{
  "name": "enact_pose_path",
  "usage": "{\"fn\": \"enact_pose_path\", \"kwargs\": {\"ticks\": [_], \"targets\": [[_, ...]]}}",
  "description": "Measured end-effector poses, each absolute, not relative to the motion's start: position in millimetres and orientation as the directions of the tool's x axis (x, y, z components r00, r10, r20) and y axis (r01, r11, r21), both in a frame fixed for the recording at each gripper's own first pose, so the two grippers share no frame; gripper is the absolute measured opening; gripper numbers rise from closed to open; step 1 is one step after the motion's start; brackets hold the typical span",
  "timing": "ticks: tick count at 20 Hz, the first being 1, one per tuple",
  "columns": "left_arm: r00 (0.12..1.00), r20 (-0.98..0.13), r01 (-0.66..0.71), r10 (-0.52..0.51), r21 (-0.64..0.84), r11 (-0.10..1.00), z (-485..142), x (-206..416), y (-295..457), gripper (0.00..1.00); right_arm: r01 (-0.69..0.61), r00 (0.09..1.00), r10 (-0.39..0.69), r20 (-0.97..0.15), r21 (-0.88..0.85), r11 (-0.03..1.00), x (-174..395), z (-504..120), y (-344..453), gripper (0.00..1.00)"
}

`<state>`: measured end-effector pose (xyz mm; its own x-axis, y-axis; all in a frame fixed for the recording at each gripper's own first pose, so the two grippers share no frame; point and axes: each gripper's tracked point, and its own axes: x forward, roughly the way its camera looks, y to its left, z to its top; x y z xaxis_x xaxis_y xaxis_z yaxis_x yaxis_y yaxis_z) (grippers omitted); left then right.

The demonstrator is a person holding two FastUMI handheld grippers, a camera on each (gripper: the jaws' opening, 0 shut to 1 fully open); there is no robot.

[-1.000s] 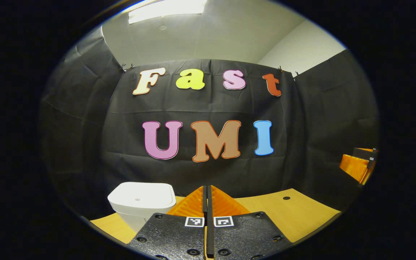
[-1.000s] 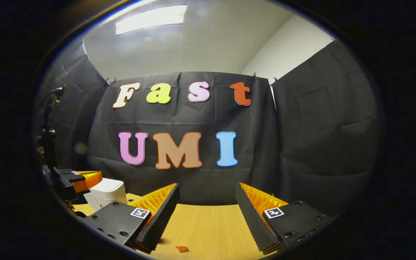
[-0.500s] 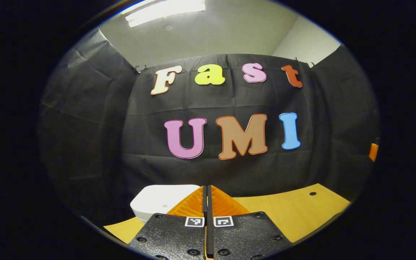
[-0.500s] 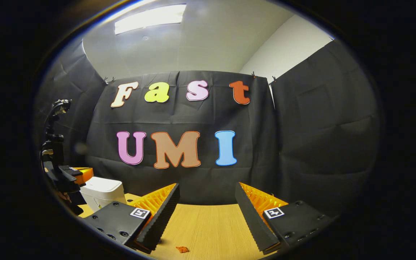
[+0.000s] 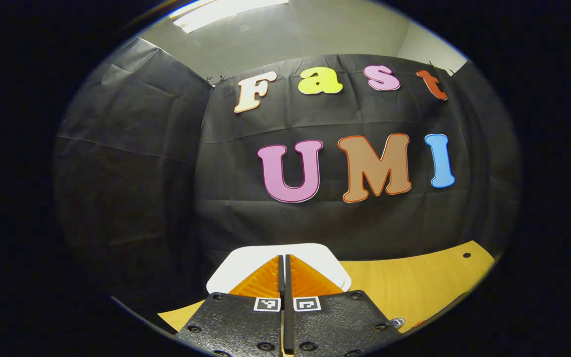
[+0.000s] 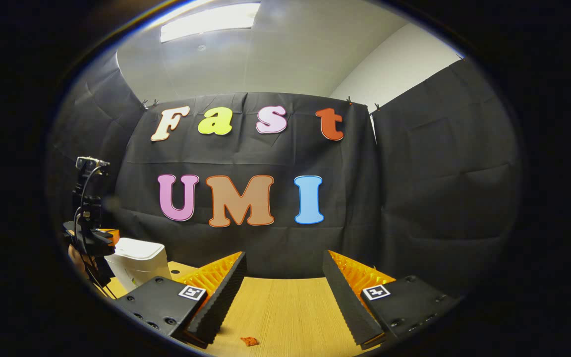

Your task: Press the lid of the desktop garbage bin to open it, pick up the crumpled paper on the desktop and throw it into the bin, then pick up the pop can on the desktop and drop it into the bin, and finally close the garbage bin lid.

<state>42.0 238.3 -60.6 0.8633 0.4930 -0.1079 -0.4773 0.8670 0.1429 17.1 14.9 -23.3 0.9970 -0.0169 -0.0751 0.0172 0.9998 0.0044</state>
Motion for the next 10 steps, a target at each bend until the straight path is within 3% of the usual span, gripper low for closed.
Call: {"fn": "enact_pose_path", "kwargs": {"ticks": [8,10], "targets": [[0.840,-0.218,-0.489,0.497,0.096,0.867,-105,49,257,0.00,0.034,0.995,-0.035,-0.096,-0.014,0.999,18,-29,19,0.98],[0.846,-0.199,-0.485,0.495,0.101,0.869,-102,48,255,0.00,0.032,0.994,-0.034,-0.100,-0.018,0.999,19,-30,21,0.98]]}}
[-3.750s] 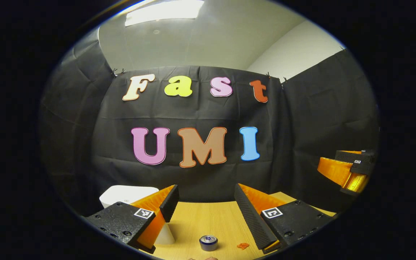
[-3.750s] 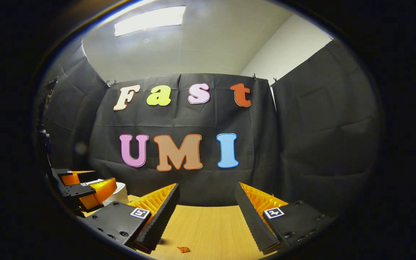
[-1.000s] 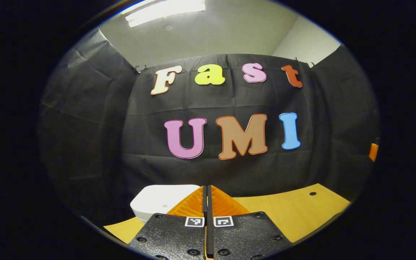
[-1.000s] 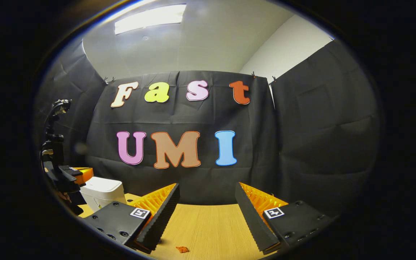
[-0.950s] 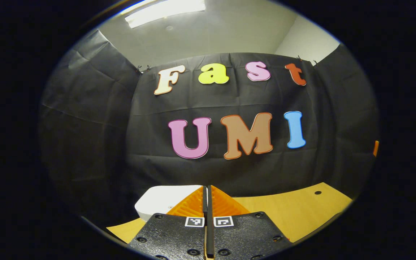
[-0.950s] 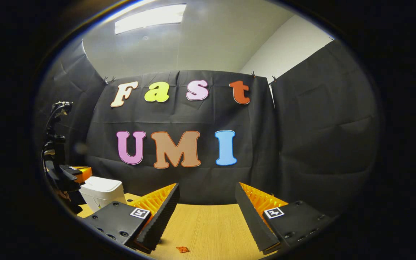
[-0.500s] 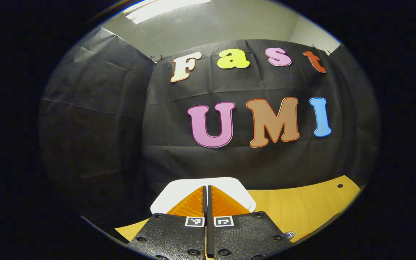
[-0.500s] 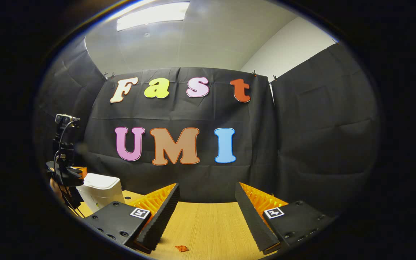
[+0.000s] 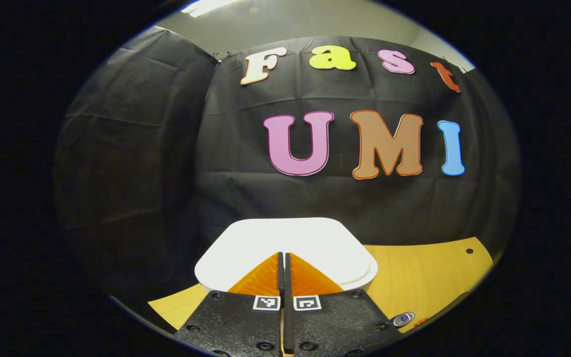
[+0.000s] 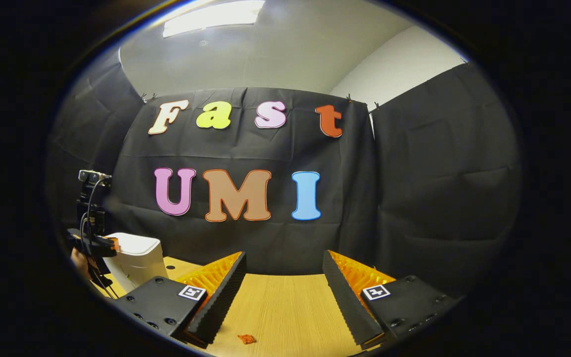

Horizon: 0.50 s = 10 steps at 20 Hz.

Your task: Press the lid of the desktop garbage bin to open it, pick up the crumpled paper on the desktop and throw it into the bin, then pick up the pop can on the desktop and drop it into the bin, and finally close the garbage bin lid.

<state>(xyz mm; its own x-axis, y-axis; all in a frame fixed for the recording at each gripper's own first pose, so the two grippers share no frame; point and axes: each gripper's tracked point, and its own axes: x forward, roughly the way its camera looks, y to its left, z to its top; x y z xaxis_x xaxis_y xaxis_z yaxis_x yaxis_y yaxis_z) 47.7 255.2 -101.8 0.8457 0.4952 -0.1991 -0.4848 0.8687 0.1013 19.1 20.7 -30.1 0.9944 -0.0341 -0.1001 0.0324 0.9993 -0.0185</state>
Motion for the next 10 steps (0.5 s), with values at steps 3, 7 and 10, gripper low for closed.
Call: {"fn": "enact_pose_path", "kwargs": {"ticks": [3,7,10], "targets": [[0.847,-0.180,-0.485,0.500,0.122,0.866,-107,46,255,0.00,0.023,0.994,-0.025,-0.109,-0.022,0.999,20,-34,24,0.98],[0.860,-0.168,-0.481,0.482,0.047,0.875,-109,46,254,0.00,-0.003,0.992,0.000,-0.124,-0.019,1.000,17,-40,34,0.98],[0.865,-0.141,-0.471,0.482,0.103,0.876,-104,47,254,0.00,-0.012,0.993,0.011,-0.116,-0.010,1.000,15,-37,35,0.98]]}}
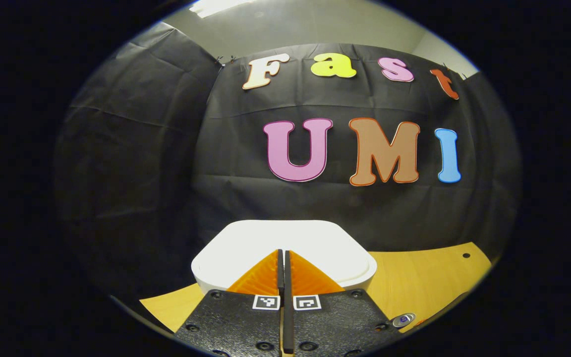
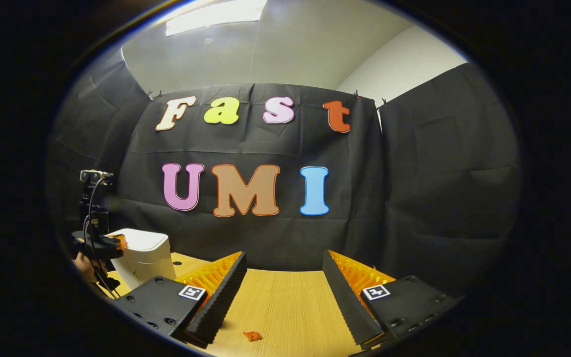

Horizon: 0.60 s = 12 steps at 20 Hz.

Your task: Press the lid of the desktop garbage bin to open it, pick up the crumpled paper on the desktop and throw it into the bin, then pick up the pop can on the desktop and drop it into the bin, and finally close the garbage bin lid.

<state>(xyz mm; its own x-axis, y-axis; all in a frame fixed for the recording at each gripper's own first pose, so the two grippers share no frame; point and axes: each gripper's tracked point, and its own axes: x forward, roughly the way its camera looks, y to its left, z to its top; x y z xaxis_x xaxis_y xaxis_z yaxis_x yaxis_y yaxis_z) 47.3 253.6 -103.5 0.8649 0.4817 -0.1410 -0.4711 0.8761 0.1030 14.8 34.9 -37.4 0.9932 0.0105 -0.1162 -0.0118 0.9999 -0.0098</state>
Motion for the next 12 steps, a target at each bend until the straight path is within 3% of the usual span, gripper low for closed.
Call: {"fn": "enact_pose_path", "kwargs": {"ticks": [5,10,12], "targets": [[0.871,-0.127,-0.467,0.475,0.088,0.880,-89,49,254,0.00,-0.011,0.997,0.011,-0.075,0.001,1.000,15,-25,31,0.98],[0.897,-0.016,-0.441,0.442,0.057,0.896,-43,42,241,0.00,-0.028,0.998,0.028,-0.059,0.002,1.000,15,-20,31,0.98],[0.906,0.005,-0.424,0.424,0.043,0.905,-33,36,231,0.07,-0.039,0.998,0.040,-0.057,0.010,0.999,18,-21,34,0.98]]}}
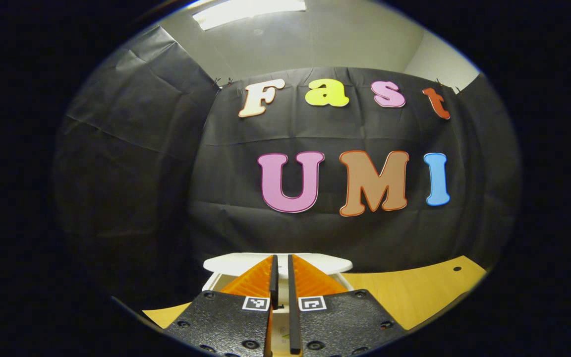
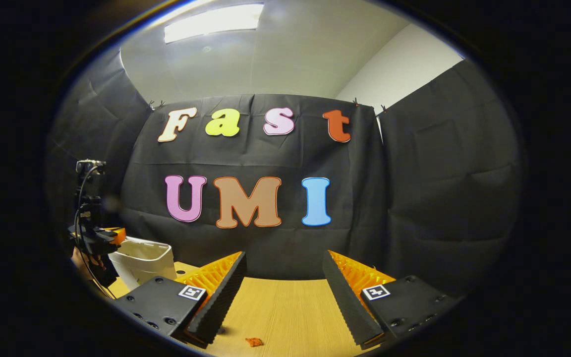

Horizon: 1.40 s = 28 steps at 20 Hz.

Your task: Press the lid of the desktop garbage bin to open it, pick up the crumpled paper on the desktop and throw it into the bin, then pick up the pop can on the desktop and drop it into the bin, and finally close the garbage bin lid.

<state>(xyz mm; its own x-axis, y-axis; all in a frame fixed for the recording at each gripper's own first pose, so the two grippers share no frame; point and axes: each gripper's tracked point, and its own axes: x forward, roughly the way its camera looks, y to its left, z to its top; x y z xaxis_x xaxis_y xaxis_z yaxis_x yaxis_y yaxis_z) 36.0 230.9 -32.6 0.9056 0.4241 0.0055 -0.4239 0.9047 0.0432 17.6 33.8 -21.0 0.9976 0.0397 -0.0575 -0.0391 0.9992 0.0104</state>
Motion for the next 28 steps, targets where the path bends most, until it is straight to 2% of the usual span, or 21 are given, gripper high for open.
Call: {"fn": "enact_pose_path", "kwargs": {"ticks": [4,5,6,7,11,15,23,28], "targets": [[0.928,0.034,-0.371,0.370,0.025,0.928,-13,18,204,0.13,-0.070,0.996,0.070,-0.054,0.016,0.997,21,-21,43,0.98],[0.936,0.040,-0.352,0.351,0.023,0.936,-8,13,197,0.24,-0.079,0.995,0.080,-0.054,0.016,0.997,22,-23,46,0.98],[0.944,0.046,-0.328,0.327,0.023,0.944,-6,7,187,0.28,-0.088,0.994,0.089,-0.055,0.017,0.996,24,-24,50,0.98],[0.951,0.054,-0.306,0.304,0.024,0.952,-2,3,178,0.40,-0.098,0.993,0.099,-0.057,0.018,0.995,26,-25,54,0.98],[0.961,0.082,-0.267,0.263,0.034,0.963,11,-13,157,0.75,-0.130,0.988,0.132,-0.075,0.028,0.991,35,-35,66,0.99],[0.965,0.089,-0.250,0.245,0.040,0.967,14,-27,142,0.89,-0.146,0.984,0.146,-0.105,0.010,0.989,48,-57,72,0.98],[0.972,0.075,-0.226,0.223,0.047,0.973,10,-39,129,0.89,-0.181,0.944,0.165,-0.285,-0.031,0.983,70,-147,85,0.99],[0.967,0.064,-0.250,0.245,0.080,0.965,11,-48,138,0.92,-0.221,0.891,0.176,-0.418,-0.061,0.973,77,-215,97,0.99]]}}
